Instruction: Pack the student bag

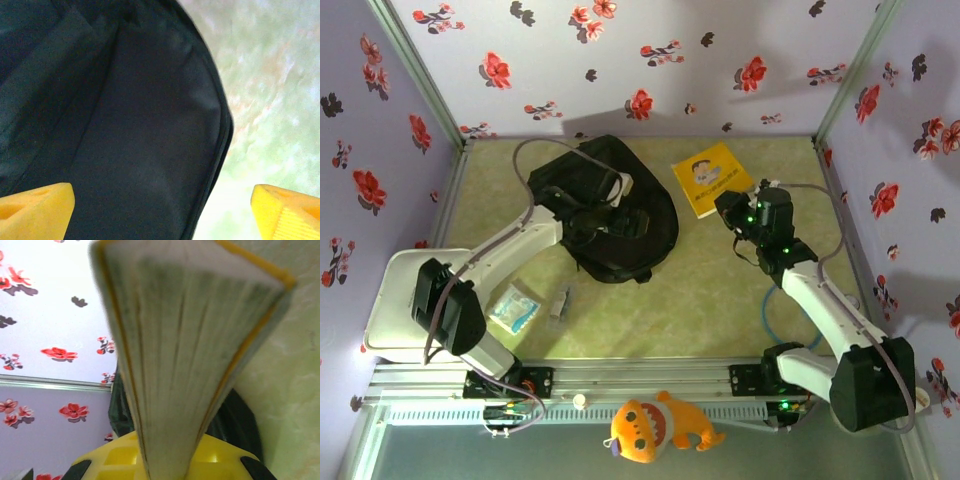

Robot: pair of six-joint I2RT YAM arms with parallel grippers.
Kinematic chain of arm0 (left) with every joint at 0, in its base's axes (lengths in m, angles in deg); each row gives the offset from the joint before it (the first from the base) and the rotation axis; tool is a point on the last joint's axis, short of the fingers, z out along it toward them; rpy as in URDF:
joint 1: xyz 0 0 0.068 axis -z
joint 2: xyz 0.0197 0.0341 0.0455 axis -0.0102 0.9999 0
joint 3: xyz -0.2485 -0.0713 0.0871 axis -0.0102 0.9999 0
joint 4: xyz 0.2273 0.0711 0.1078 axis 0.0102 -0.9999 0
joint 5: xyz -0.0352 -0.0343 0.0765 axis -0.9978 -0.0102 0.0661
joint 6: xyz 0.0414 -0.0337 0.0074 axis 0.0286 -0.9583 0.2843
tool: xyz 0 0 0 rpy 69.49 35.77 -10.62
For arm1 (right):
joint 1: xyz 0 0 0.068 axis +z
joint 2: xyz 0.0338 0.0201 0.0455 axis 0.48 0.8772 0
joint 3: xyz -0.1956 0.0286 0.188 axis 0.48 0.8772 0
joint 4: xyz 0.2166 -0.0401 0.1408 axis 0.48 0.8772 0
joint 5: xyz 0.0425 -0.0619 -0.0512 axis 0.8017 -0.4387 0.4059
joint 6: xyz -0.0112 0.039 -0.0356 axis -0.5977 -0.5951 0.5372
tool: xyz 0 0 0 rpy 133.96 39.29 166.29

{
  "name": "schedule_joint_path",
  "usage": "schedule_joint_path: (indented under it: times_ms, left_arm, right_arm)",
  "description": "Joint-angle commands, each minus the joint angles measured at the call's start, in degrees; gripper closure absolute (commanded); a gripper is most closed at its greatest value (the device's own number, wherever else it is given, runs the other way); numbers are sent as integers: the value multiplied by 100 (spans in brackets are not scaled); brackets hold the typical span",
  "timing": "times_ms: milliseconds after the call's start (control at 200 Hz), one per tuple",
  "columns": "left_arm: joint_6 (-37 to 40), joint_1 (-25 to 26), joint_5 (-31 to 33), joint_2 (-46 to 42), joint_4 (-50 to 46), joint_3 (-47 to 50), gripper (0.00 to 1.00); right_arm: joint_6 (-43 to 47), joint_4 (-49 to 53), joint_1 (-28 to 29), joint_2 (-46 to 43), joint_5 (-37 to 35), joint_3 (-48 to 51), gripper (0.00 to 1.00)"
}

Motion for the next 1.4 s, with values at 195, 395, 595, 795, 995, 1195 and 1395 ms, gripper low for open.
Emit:
schedule_joint_path:
  times_ms: [195, 395, 595, 795, 995, 1195, 1395]
  left_arm:
    - [1367, 1004, 1167, 686, -1273, -454, 17]
    - [1504, 1372, 1507, 1783, -1842, -1410, 31]
    - [1432, 1401, 1725, 2511, -1836, -2133, 39]
    - [1503, 1398, 1792, 2961, -1873, -2634, 39]
    - [1512, 1398, 1792, 3341, -1982, -3060, 41]
    - [1389, 1401, 2022, 3526, -1973, -3187, 45]
    - [1337, 1401, 2233, 3685, -2004, -3230, 48]
  right_arm:
    - [230, -23, -113, -174, -158, -99, 100]
    - [211, 17, -160, -176, -153, -90, 99]
    - [218, 112, -278, -293, -186, -25, 99]
    - [315, 363, -358, -497, -339, 38, 98]
    - [308, 404, -401, -531, -342, 77, 98]
    - [334, 465, -436, -553, -315, 115, 98]
    - [316, 477, -463, -576, -298, 145, 98]
